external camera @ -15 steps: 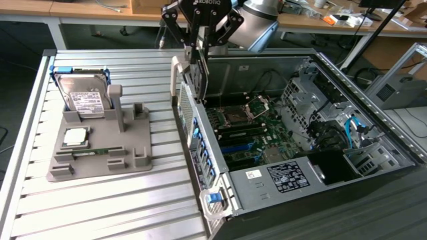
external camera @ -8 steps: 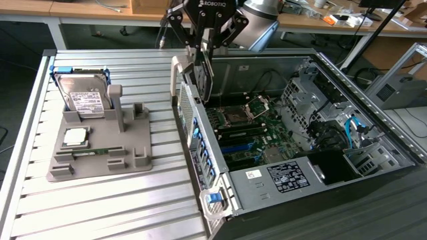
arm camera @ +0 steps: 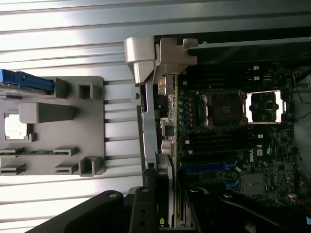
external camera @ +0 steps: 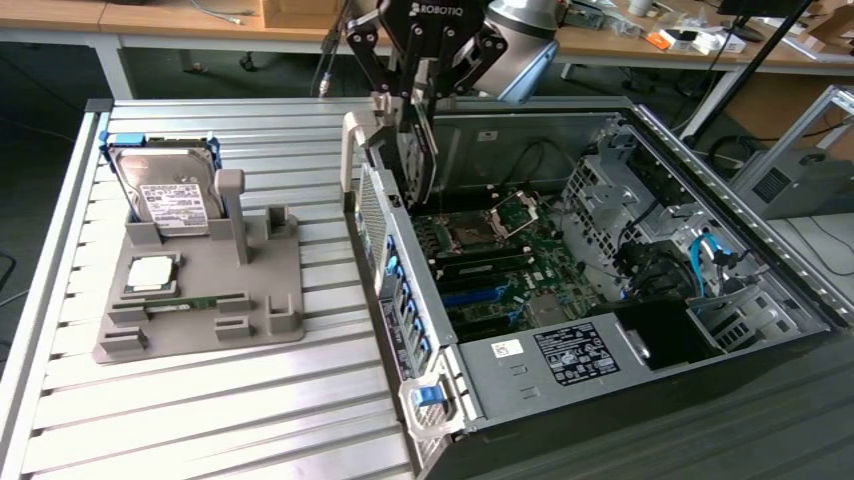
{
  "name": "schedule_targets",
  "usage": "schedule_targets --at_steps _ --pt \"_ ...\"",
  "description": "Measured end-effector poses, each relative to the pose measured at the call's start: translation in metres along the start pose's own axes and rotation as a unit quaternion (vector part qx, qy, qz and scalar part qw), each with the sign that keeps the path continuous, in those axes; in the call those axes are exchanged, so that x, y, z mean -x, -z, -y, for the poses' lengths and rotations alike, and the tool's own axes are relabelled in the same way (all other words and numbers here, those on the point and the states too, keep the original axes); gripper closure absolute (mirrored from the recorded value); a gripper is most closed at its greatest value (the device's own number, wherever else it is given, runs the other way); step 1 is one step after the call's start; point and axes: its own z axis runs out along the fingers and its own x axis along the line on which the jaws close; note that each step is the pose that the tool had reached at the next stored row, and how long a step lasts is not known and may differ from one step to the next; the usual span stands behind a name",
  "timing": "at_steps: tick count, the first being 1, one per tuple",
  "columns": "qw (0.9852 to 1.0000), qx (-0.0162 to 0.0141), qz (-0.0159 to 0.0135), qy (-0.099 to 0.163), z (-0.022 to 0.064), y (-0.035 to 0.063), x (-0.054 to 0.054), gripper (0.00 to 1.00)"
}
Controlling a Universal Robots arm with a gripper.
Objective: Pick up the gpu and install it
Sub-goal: 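Pick up the gpu and move the gpu toward the slot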
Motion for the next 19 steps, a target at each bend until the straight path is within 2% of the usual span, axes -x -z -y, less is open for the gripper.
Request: schedule_targets --at_steps 19 --pt "1.0 0.0 0.0 0.0 0.0003 -0.0074 0.016 0.73"
